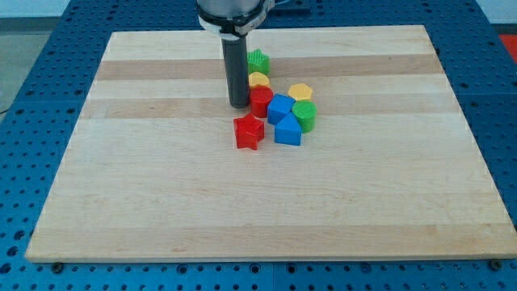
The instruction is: Slightly push the red star bottom left side of the triangle
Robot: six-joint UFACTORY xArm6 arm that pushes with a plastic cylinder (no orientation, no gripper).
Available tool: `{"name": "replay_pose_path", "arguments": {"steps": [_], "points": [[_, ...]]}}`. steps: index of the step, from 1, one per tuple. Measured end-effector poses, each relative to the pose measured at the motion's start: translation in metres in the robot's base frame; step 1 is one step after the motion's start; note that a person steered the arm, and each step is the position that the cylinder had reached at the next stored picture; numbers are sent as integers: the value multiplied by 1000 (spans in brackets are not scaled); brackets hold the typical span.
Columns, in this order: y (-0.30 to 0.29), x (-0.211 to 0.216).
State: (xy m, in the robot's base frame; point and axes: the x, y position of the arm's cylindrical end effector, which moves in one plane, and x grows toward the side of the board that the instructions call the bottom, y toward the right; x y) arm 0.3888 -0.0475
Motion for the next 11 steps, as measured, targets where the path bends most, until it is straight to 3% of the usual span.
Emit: {"name": "replay_pose_path", "arguments": {"steps": [2, 3, 5, 6, 8, 10, 11], "points": [[21, -31], [14, -27], [-18, 43], [-7, 77], [-4, 39], [0, 133], [-7, 144]]}}
